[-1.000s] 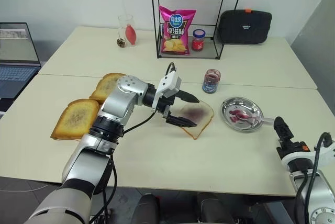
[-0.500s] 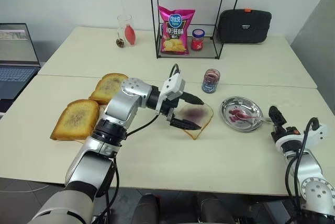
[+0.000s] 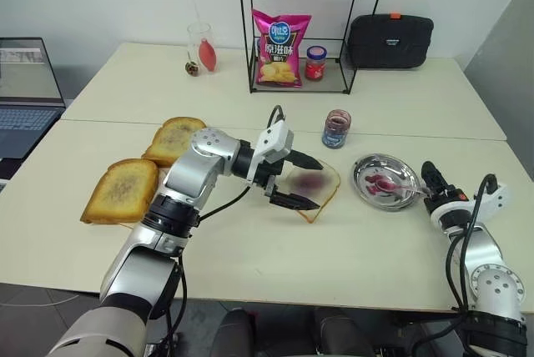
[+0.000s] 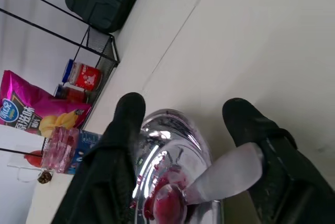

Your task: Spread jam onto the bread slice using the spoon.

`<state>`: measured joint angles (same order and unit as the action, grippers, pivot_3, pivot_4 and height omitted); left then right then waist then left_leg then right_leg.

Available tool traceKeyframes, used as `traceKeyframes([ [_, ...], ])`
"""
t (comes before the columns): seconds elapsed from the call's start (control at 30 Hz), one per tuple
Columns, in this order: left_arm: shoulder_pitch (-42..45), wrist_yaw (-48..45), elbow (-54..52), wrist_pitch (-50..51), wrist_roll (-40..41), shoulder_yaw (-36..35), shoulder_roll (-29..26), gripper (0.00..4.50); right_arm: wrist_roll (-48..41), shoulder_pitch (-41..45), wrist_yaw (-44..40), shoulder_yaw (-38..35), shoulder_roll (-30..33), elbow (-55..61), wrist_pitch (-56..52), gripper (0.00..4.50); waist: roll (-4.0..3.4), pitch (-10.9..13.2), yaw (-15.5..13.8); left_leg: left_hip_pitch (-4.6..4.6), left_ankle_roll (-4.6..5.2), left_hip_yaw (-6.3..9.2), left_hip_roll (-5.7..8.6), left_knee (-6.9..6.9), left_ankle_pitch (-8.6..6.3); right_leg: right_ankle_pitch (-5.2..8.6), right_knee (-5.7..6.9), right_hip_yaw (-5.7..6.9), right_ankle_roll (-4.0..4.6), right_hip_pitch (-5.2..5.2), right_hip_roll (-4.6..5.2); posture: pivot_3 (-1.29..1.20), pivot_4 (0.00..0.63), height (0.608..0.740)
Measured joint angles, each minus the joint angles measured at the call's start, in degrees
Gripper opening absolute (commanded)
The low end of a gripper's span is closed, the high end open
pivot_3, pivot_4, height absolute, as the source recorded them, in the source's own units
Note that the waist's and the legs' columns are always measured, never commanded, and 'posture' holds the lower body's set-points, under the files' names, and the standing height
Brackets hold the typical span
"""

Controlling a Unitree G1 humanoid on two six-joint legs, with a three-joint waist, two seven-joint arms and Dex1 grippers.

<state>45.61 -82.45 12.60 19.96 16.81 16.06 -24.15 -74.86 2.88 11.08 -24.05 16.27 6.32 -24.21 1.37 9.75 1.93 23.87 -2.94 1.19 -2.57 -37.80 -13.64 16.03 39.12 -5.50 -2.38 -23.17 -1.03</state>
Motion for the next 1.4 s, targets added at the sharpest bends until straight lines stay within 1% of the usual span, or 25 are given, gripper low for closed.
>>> traceKeyframes([
  [0.1, -0.4, 0.5, -0.8, 0.6, 0.0, 0.0, -0.4, 4.5, 0.4, -1.0, 0.1, -0.7, -0.8, 0.4, -0.1, 1.37, -0.02, 0.0, 0.0, -0.01, 0.0, -0.03, 0.01, -0.02, 0.0, 0.0, 0.0, -0.02, -0.02, 0.0, 0.0, 0.0, 0.15, 0.74],
  [0.27, -0.4, 0.9, -1.2, 1.0, 0.1, -0.1, -0.7, 4.5, 0.9, -2.1, 0.4, -1.8, -2.0, 2.7, -0.2, 0.2, -0.08, 0.0, 0.0, -0.02, 0.0, -0.02, 0.0, -0.02, 0.0, 0.1, 0.01, -0.02, -0.2, 0.0, 0.0, 0.0, 0.15, 0.74],
  [0.3, -0.4, 1.0, -1.2, 1.0, 0.1, -0.1, -0.7, 4.5, 0.9, -2.1, 0.4, -1.9, -2.3, 2.9, -0.2, 0.07, -0.08, 0.0, 0.0, -0.01, 0.0, -0.02, 0.0, -0.01, 0.0, 0.1, 0.01, -0.01, -0.2, 0.0, 0.0, 0.0, 0.15, 0.74],
  [0.37, -0.4, 1.2, -1.3, 1.1, 0.1, -0.1, -0.7, 4.5, 0.8, -1.6, 0.3, -2.1, -2.6, 4.8, -0.3, 0.07, -0.15, -0.1, 0.1, -0.02, 0.0, -0.01, 0.0, -0.01, 0.0, 0.1, 0.0, -0.01, -0.2, 0.0, 0.0, 0.0, 0.15, 0.74],
  [0.57, -0.4, 1.8, -1.3, 1.1, 0.2, -0.1, -0.7, 4.5, 1.1, -1.7, 0.7, -2.5, -2.8, 5.2, -0.6, 0.07, -0.19, -0.1, 0.1, -0.01, 0.0, -0.02, 0.0, -0.01, 0.0, 0.11, 0.0, -0.01, -0.2, 0.0, 0.0, 0.0, 0.15, 0.74],
  [0.63, -0.4, 2.0, -1.3, 1.1, 0.4, -0.1, -0.6, 4.5, 1.7, -2.1, 0.7, -2.3, -1.6, 6.6, -1.7, 0.07, -0.25, 0.0, 0.0, -0.01, 0.0, -0.03, 0.01, -0.01, 0.0, 0.11, 0.0, -0.02, -0.2, 0.0, 0.0, 0.0, 0.15, 0.74],
  [0.7, -0.2, 3.2, -0.8, 1.4, 0.7, -0.8, -0.2, 4.5, 2.4, -2.3, 0.6, -2.0, 1.0, 8.5, -3.2, 0.07, -0.28, 0.0, 0.0, 0.0, 0.0, -0.04, 0.01, -0.02, 0.0, 0.11, 0.0, -0.03, -0.2, -0.01, 0.01, 0.0, 0.15, 0.74],
  [0.73, 0.2, 4.7, 0.2, 2.4, 1.1, -1.8, 0.4, 4.5, 2.8, -2.2, 0.5, -2.0, 3.8, 10.4, -4.4, 0.07, -0.32, 0.0, 0.0, 0.0, 0.0, -0.04, 0.03, -0.02, 0.0, 0.12, -0.01, -0.04, -0.24, -0.01, 0.01, 0.0, 0.15, 0.74],
  [0.77, 0.5, 5.3, 0.7, 2.9, 1.3, -2.5, 0.6, 4.5, 2.7, -2.1, 0.5, -2.2, 5.2, 11.4, -5.1, 0.07, -0.32, 0.0, 0.0, 0.0, 0.0, -0.04, 0.02, -0.03, 0.0, 0.13, 0.0, -0.04, -0.25, -0.01, 0.01, 0.0, 0.15, 0.74],
  [0.87, 0.8, 8.5, 1.2, 7.0, 3.7, -6.1, 1.1, 4.5, 0.0, 0.4, 1.3, -4.3, 11.5, 13.9, -8.0, 0.07, -0.36, 0.0, 0.2, -0.01, 0.0, -0.04, 0.01, -0.02, 0.0, 0.13, 0.0, -0.04, -0.26, -0.01, 0.0, 0.0, 0.15, 0.74],
  [0.9, 0.5, 9.9, 1.0, 8.3, 4.5, -7.5, 1.2, 4.5, -2.2, 2.7, 2.2, -5.3, 14.6, 14.0, -9.6, 0.07, -0.37, 0.1, 0.3, 0.0, 0.0, -0.03, 0.0, -0.02, 0.0, 0.12, 0.0, -0.04, -0.25, -0.01, -0.01, 0.0, 0.15, 0.74],
  [1.0, -0.2, 12.7, 0.8, 9.0, 4.9, -8.8, 1.8, 4.5, -5.4, 8.4, 3.7, -5.7, 19.6, 13.8, -12.5, 0.07, -0.42, 0.1, 0.6, 0.0, 0.0, -0.04, 0.01, -0.01, 0.0, 0.11, 0.0, -0.05, -0.24, -0.02, -0.01, 0.0, 0.15, 0.74],
  [1.13, -1.6, 17.6, 0.2, 9.1, 5.2, -10.5, 3.4, 4.5, -4.5, 21.1, 4.7, -2.0, 22.9, 8.4, -15.7, 0.07, -0.41, 0.1, 0.8, 0.0, 0.01, -0.03, 0.01, -0.03, 0.0, 0.08, -0.02, -0.05, -0.26, -0.01, -0.01, 0.0, 0.15, 0.74],
  [1.17, -2.0, 18.5, -0.4, 9.1, 5.3, -10.7, 3.8, 4.5, -3.3, 23.5, 4.5, -0.7, 23.2, 6.7, -16.3, 0.07, -0.41, 0.1, 0.8, 0.02, 0.0, -0.02, 0.01, -0.02, 0.0, 0.08, -0.04, -0.03, -0.25, -0.01, 0.0, 0.0, 0.15, 0.74],
  [1.2, -2.9, 19.8, -1.2, 9.0, 5.2, -11.0, 4.2, 4.5, -0.2, 28.5, 3.5, 2.3, 23.3, 2.4, -17.0, 0.07, -0.41, 0.1, 1.0, 0.0, 0.0, -0.14, 0.02, -0.03, 0.0, 0.03, -0.05, -0.15, -0.23, -0.03, 0.0, 0.0, 0.15, 0.74],
  [1.27, -4.0, 21.5, -2.7, 8.1, 4.8, -10.6, 5.0, 4.5, 4.8, 34.4, 0.9, 6.2, 23.2, -3.5, -17.7, 0.07, -0.42, 0.1, 1.0, 0.03, 0.0, -0.14, 0.03, 0.0, 0.0, -0.06, -0.08, -0.11, -0.09, -0.05, 0.03, 0.0, 0.15, 0.74],
  [1.4, -4.8, 24.9, -3.0, 6.4, 3.8, -10.8, 5.5, 4.5, 14.8, 41.4, -4.5, 12.2, 22.3, -12.2, -17.2, 0.07, -0.42, 0.1, 0.8, 0.07, 0.0, -0.18, 0.02, 0.01, 0.0, -0.06, -0.11, -0.12, -0.09, -0.1, 0.04, 0.0, 0.15, 0.74],
])
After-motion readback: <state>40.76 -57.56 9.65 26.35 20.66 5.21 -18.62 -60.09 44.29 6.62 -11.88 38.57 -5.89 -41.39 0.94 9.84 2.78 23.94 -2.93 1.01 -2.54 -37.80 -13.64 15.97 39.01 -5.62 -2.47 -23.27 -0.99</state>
